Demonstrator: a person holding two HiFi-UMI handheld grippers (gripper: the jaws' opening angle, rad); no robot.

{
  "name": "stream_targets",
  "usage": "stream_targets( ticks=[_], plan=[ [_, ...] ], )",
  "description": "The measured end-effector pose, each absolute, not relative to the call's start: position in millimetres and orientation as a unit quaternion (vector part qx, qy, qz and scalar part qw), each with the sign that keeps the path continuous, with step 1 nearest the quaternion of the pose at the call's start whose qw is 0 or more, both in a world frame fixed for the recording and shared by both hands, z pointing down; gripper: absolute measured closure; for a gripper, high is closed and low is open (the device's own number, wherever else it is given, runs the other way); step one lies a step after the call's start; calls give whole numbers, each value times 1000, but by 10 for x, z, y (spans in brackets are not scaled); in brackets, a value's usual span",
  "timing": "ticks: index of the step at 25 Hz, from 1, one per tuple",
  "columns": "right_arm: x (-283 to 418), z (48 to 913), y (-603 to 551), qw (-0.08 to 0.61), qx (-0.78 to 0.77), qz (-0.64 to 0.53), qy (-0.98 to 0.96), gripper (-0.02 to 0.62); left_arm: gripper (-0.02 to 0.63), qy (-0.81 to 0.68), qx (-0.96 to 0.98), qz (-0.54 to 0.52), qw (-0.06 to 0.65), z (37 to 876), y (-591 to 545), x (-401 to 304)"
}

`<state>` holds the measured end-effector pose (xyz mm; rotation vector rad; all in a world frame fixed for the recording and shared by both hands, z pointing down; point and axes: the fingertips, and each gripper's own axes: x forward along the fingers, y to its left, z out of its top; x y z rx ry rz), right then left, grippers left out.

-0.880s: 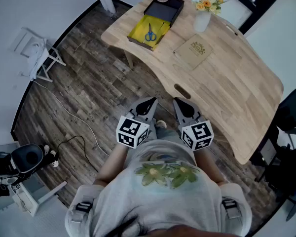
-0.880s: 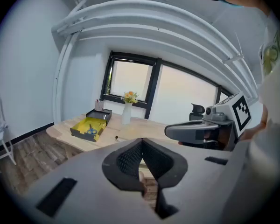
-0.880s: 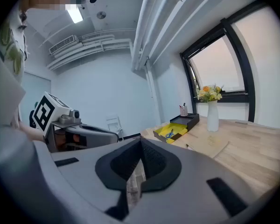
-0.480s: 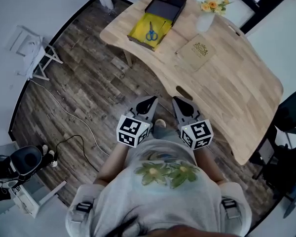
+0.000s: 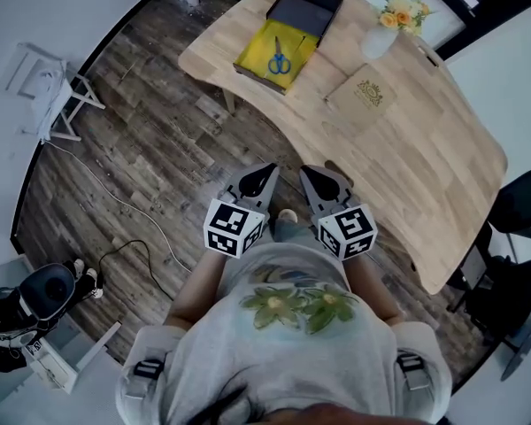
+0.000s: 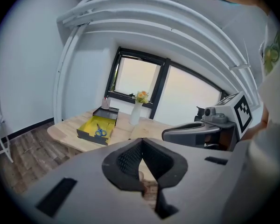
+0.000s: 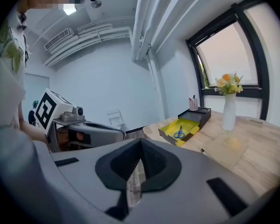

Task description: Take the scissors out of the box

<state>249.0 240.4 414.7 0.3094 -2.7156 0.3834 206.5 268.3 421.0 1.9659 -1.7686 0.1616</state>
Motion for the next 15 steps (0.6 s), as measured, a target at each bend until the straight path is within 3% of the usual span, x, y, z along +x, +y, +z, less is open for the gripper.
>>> stream_targets(
  ticks=[15],
  plan=[
    [1634,4105,2076,189,159,135,-960,589,599,-622,744,52,239,4193,2299,1038]
  ],
)
